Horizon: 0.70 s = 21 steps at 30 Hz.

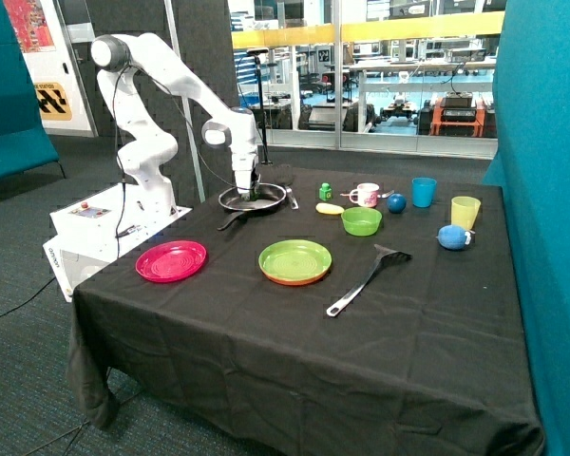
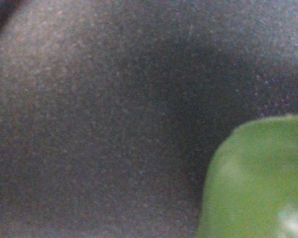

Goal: Cook the vegetables

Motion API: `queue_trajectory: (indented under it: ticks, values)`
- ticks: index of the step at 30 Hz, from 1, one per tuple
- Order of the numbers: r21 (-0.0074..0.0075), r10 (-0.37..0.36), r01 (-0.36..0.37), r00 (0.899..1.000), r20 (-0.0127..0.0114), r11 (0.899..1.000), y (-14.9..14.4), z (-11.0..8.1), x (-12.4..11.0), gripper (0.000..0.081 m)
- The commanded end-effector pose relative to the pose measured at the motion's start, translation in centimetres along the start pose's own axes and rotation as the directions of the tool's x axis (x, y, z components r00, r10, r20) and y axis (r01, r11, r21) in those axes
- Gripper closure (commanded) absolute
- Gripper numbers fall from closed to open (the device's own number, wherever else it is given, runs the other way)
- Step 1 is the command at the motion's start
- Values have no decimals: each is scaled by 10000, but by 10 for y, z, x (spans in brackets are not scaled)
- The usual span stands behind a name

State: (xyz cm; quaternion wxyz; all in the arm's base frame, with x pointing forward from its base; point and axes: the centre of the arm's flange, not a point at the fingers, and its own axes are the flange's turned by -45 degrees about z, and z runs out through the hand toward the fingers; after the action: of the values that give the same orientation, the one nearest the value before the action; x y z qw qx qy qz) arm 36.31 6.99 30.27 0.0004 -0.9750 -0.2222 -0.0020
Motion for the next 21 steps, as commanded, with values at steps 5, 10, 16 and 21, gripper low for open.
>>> queue_trajectory:
  ticks: [5,10,16,21]
  values:
    - [0,115,-115,9999,41,9999,6,3,1,48]
    - [0,103,-103,9999,41,9999,5,3,2,16]
    - [0,94,-94,9999,41,10000,5,3,4,0]
    - [0,64,-64,10000,41,10000,4,3,6,1]
